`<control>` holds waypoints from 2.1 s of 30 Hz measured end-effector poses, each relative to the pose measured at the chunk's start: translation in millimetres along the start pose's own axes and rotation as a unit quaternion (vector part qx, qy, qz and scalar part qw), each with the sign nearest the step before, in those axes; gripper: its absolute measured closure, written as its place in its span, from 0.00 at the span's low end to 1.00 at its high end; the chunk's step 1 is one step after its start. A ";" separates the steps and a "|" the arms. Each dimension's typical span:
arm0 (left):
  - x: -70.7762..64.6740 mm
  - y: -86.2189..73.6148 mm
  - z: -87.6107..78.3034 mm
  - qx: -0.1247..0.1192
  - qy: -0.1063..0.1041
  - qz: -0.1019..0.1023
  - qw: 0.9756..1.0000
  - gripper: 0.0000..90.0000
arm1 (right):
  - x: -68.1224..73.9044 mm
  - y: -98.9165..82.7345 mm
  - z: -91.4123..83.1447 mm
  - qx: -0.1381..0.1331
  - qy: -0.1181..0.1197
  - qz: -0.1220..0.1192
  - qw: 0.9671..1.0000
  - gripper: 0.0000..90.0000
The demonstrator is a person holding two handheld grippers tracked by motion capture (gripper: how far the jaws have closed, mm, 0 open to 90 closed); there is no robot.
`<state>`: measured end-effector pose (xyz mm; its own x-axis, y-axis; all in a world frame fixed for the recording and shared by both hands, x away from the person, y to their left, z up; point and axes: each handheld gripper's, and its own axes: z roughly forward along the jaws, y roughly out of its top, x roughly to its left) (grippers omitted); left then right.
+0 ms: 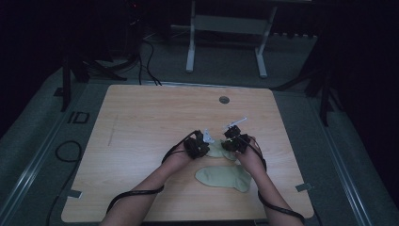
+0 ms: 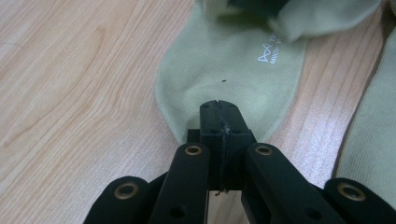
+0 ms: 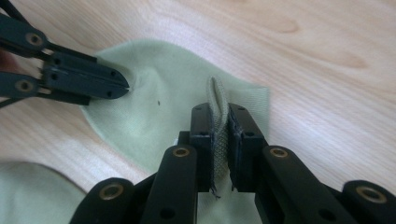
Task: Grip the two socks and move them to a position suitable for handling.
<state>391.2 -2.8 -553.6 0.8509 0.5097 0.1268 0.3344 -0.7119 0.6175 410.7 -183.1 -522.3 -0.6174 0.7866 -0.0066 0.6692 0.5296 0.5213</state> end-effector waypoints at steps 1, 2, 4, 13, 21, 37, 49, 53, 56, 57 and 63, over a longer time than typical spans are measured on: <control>0.1 0.0 -0.2 0.001 -0.001 -0.001 1.000 0.99 | -2.0 -0.5 -3.9 -0.005 0.000 0.003 1.000 0.91; 0.0 -0.1 -0.4 0.002 -0.002 0.000 1.000 0.99 | -4.8 -1.0 -7.5 -0.009 -0.001 0.004 1.000 0.91; -0.6 -0.3 -0.6 0.001 -0.001 0.000 1.000 0.99 | -11.4 -2.0 -13.4 -0.013 -0.004 0.007 1.000 0.91; 0.7 0.5 -0.7 0.004 -0.005 0.002 1.000 0.99 | -40.6 -15.2 -24.7 -0.011 -0.020 0.038 0.999 0.89; 0.6 1.3 -0.5 0.007 -0.005 0.006 1.000 0.99 | -57.6 -24.7 -26.6 -0.002 -0.036 0.054 0.998 0.80; 2.3 1.4 -0.6 0.010 -0.003 0.003 1.000 0.99 | -47.1 -31.5 -2.0 0.027 -0.020 0.035 0.999 0.99; 16.2 0.0 0.5 0.013 0.016 -0.007 1.000 0.99 | -47.6 -21.0 6.7 0.015 -0.015 0.048 0.999 0.97; 19.2 1.4 1.1 0.017 0.016 -0.010 1.000 0.99 | -49.0 -17.4 8.2 0.019 -0.016 0.048 0.999 0.96; 23.9 1.1 1.5 0.017 0.014 -0.018 1.000 0.99 | -50.9 -14.6 10.2 0.017 -0.017 0.052 0.998 0.96; 24.7 1.1 1.9 0.016 0.015 -0.023 0.999 0.99 | -50.6 -14.1 10.7 0.016 -0.019 0.052 0.998 0.96; 27.1 1.6 2.2 0.016 0.012 -0.030 0.999 0.99 | -49.7 -11.7 11.4 0.019 -0.015 0.053 0.998 0.92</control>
<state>415.7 8.8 -550.8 0.8188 0.5637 0.1088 0.3986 -0.6945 0.5989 438.3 -224.7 -537.8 -0.5299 0.8478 0.0207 0.7455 0.4541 0.4878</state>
